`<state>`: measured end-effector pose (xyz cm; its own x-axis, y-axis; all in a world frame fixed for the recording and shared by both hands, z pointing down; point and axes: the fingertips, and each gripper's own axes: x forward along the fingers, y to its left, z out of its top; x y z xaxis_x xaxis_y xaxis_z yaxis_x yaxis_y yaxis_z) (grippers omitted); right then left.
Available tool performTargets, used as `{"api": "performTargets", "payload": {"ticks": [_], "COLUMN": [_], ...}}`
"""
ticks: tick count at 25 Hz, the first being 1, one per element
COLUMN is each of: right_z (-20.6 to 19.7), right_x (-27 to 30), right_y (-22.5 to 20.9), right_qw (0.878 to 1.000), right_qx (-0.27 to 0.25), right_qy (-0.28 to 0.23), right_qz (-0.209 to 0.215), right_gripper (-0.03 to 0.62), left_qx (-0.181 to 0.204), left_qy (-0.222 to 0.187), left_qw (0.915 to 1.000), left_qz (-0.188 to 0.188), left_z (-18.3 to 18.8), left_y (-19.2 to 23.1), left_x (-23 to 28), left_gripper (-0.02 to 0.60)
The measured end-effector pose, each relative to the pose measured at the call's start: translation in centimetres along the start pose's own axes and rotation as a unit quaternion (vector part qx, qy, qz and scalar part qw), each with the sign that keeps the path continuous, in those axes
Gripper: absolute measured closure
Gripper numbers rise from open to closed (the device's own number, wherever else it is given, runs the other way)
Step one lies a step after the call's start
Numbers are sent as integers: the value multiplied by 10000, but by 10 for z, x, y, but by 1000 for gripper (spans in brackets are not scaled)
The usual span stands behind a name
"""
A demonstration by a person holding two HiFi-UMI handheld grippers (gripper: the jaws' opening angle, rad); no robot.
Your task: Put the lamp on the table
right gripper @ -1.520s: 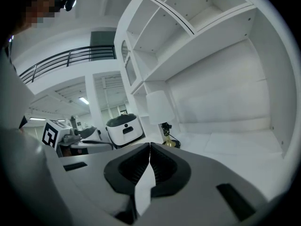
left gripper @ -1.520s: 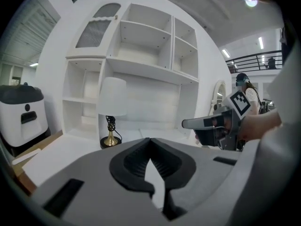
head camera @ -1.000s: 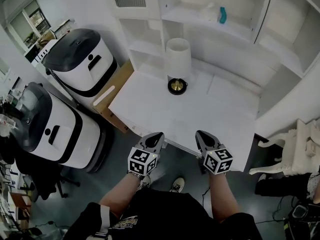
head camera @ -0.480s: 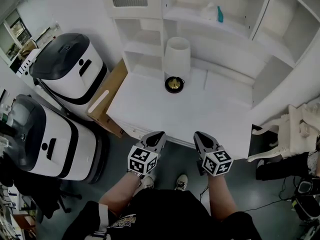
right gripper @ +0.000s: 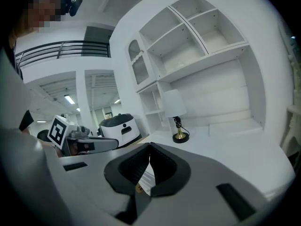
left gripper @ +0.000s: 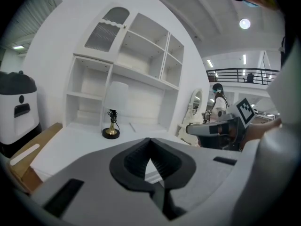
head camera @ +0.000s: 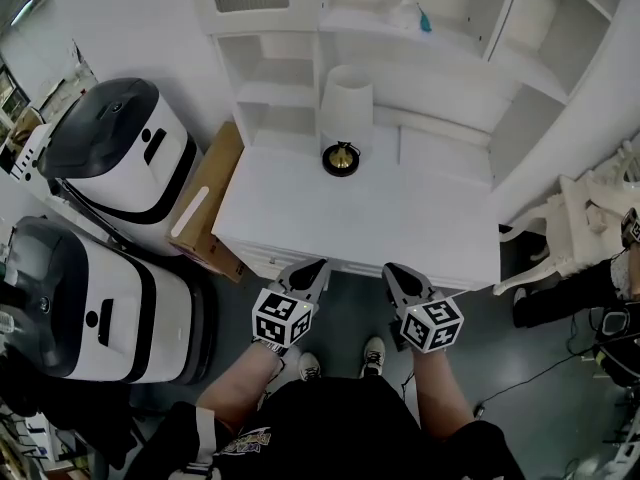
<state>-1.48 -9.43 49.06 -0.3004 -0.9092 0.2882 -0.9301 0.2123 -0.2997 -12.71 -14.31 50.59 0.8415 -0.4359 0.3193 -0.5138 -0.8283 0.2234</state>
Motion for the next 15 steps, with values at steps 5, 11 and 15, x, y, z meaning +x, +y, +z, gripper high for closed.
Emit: {"api": "performTargets", "payload": {"ticks": [5, 11, 15], "right_z": [-14, -26, -29], "right_x": [-5, -14, -21], "right_y": [23, 43, 50], "right_qw": [9998, 9994, 9990], "right_qx": [95, 160, 183], "right_qy": [-51, -112, -167], "right_qz": [-170, -296, -367], "right_gripper": [569, 569, 569], "left_qx": [6, 15, 39], "left_qy": [75, 100, 88], "left_qw": [9998, 9995, 9994], "left_qz": [-171, -284, -337], "left_z": [-16, -25, -27], "left_y": [1, 0, -4], "left_x": [-21, -37, -44], "left_gripper": [575, 575, 575]}}
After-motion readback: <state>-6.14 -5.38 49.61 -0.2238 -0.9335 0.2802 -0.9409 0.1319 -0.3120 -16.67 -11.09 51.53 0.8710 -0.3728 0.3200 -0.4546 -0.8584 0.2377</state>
